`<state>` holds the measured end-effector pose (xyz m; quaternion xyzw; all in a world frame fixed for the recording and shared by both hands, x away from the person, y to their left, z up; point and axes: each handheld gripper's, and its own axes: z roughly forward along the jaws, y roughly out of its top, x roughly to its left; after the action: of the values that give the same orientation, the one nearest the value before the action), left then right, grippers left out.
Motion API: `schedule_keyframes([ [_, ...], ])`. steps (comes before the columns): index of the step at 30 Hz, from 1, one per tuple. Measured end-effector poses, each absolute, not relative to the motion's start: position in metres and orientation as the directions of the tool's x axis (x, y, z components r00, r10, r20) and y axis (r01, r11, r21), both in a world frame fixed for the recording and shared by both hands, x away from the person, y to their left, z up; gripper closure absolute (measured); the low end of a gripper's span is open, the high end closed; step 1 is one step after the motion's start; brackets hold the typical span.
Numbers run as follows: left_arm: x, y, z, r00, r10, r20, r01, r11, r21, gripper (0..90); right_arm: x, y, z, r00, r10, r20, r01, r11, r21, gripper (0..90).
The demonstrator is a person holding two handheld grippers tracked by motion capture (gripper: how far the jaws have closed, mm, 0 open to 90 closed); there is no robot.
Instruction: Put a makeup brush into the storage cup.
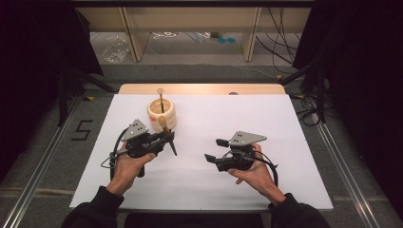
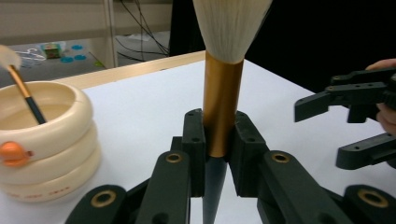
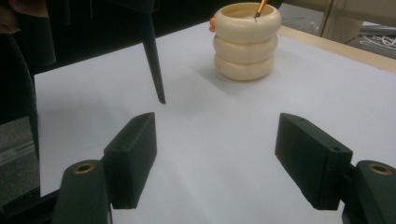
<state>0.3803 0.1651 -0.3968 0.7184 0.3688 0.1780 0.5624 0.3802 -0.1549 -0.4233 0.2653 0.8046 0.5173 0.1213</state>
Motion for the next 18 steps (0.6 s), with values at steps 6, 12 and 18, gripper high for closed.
schedule_keyframes([
  [6, 0.383, 0.175, -0.396, 0.640, 0.753, -0.153, 0.343, -0.102, 0.934, 78.1, 0.378, -0.159, -0.423, -0.823, 0.565, 0.057, 0.297, 0.343, 0.891, 26.5],
  [12, 0.386, 0.180, -0.395, 0.626, 0.766, -0.149, 0.354, -0.109, 0.929, 78.1, 0.375, -0.165, -0.423, -0.811, 0.583, 0.044, 0.305, 0.357, 0.883, 22.6],
  [18, 0.389, 0.184, -0.394, 0.617, 0.773, -0.148, 0.363, -0.113, 0.925, 78.1, 0.372, -0.171, -0.424, -0.804, 0.593, 0.040, 0.313, 0.365, 0.877, 21.7],
])
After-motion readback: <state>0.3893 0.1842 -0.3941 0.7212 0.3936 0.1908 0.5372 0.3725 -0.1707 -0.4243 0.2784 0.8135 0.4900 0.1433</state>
